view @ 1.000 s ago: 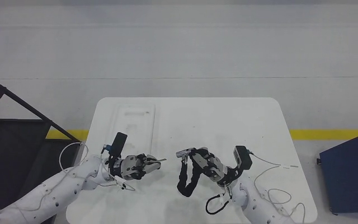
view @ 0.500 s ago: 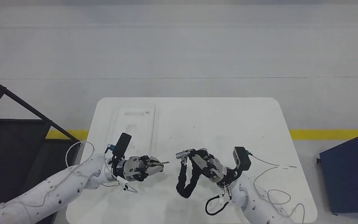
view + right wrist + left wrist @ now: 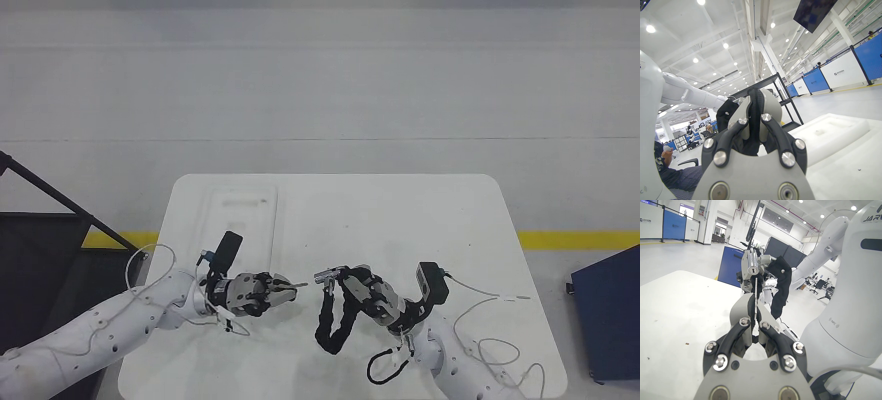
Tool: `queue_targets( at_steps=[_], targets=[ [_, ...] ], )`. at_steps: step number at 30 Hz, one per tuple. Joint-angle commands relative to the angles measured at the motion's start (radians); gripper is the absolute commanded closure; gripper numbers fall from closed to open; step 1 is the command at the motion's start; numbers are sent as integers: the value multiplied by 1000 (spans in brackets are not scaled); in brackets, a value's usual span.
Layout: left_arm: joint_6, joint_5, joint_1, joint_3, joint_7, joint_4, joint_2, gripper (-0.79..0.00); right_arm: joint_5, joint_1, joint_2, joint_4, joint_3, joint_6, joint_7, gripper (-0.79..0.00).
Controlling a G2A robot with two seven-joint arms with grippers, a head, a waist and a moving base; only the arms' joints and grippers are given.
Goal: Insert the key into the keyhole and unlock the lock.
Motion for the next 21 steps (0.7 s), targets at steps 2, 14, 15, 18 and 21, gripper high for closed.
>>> queue_targets(
  at_steps=[2,14,15,18,21],
  targets=[
    [0,-12,-3,0,-16,7,-9,0,0,0,0,0,0,0,0,0],
    [0,-66,-2,0,-54,-1,-35,0,0,0,0,0,0,0,0,0],
    [0,-73,1,0,-55,0,-37,0,0,0,0,0,0,0,0,0],
    [0,-92,9,0,-53,3,-43,0,0,0,0,0,0,0,0,0],
    [0,-103,17,0,-38,-3,-46,0,0,0,0,0,0,0,0,0]
  ],
)
